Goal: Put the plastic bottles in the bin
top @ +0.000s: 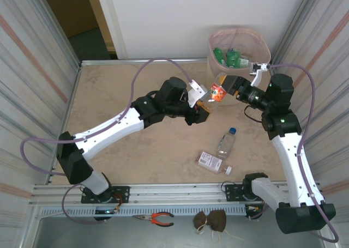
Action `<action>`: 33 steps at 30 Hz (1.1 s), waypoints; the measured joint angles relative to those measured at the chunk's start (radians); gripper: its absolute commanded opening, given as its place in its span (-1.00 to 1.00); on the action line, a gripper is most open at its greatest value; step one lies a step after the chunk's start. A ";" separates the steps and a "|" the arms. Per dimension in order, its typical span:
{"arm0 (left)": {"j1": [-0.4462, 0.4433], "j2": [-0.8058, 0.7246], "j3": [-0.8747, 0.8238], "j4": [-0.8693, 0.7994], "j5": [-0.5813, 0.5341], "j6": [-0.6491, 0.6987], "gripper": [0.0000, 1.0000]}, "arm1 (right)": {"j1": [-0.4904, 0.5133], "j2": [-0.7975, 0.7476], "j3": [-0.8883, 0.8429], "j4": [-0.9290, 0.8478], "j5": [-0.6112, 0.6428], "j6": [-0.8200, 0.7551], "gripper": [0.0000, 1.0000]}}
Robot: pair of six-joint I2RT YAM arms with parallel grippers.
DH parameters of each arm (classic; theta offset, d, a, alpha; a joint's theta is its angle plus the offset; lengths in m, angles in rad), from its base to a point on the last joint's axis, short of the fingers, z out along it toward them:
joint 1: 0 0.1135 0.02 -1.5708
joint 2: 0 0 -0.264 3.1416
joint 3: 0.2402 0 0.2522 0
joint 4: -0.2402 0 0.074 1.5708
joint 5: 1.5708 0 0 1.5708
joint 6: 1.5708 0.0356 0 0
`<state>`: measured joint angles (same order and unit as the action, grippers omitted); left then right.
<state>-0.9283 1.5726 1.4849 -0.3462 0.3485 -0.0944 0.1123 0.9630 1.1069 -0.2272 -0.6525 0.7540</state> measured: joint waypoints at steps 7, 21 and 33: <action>0.000 0.000 0.000 -0.001 0.011 0.000 -0.41 | 0.013 0.018 0.000 0.017 0.001 0.001 0.47; 0.000 0.000 0.000 0.002 0.008 -0.011 0.12 | 0.026 0.024 0.002 0.016 0.027 -0.006 0.16; 0.016 -0.097 -0.077 0.016 -0.020 -0.014 0.21 | 0.024 0.138 0.222 -0.093 0.108 -0.166 0.16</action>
<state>-0.9123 1.4754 1.4082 -0.3305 0.3286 -0.1089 0.1364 1.1007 1.3285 -0.3206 -0.5442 0.5884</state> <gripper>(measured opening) 0.612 0.623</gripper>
